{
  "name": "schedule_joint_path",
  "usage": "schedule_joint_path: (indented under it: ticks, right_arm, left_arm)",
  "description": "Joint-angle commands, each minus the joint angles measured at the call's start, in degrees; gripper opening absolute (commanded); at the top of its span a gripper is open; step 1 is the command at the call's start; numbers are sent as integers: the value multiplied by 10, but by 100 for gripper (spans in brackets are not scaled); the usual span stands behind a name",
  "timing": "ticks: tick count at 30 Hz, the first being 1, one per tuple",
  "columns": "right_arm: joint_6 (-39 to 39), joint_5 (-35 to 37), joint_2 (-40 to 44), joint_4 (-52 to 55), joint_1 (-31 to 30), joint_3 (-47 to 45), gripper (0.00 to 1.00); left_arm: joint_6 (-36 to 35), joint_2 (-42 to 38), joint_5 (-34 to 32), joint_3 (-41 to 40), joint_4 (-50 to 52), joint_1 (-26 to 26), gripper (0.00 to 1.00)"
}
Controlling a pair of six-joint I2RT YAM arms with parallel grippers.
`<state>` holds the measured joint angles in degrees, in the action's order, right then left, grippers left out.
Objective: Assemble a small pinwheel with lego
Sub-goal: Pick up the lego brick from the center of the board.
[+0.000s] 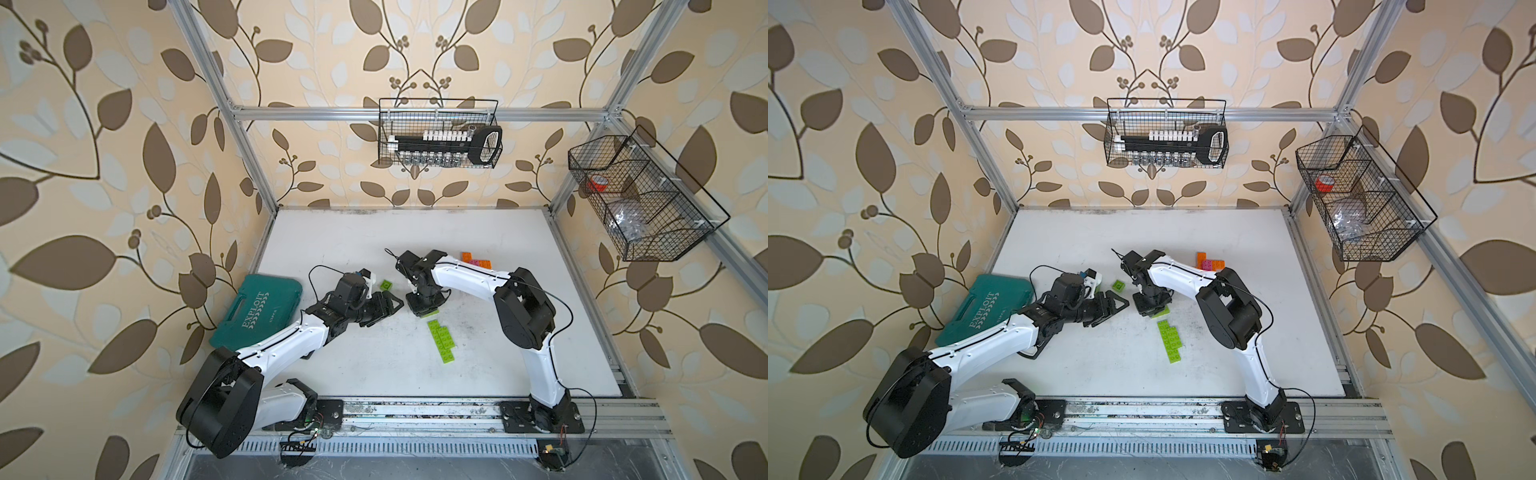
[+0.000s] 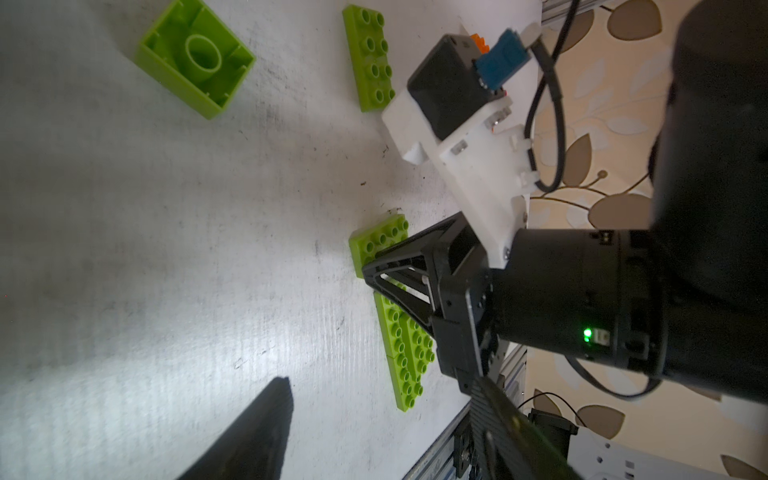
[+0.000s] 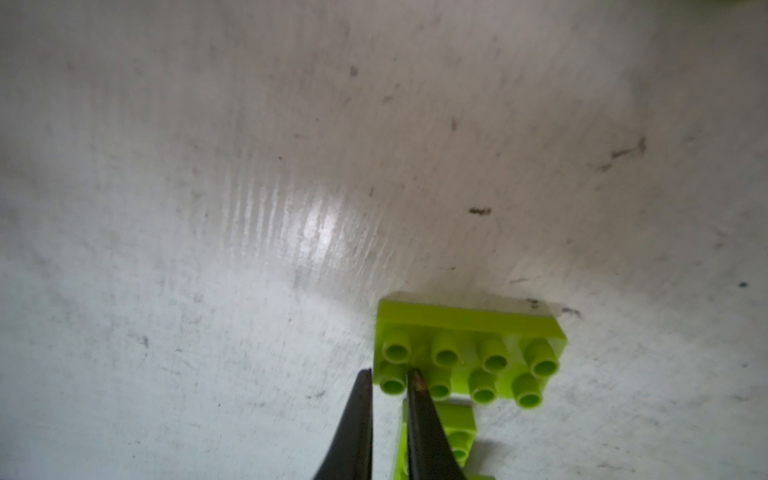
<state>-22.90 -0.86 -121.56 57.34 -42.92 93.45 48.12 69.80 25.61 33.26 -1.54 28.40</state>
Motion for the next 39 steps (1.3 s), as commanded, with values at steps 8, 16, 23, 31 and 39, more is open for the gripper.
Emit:
schedule_joint_path:
  ticks: [8,16,23,31,39]
  right_arm:
    - [-9,12,1,14,-3,11,14]
    - [-11,13,-15,17,-2,9,13]
    - [-16,15,-25,23,-3,8,11]
    - [-47,43,-36,37,-9,12,13]
    - [-91,34,-45,31,-7,7,13]
  left_arm:
    - [-14,-11,9,13,1,-5,70]
    - [-16,-16,4,10,7,-5,70]
    - [-17,-15,4,10,7,-5,69]
    - [-18,-16,3,7,7,-5,69]
    - [-20,-23,2,5,10,-5,69]
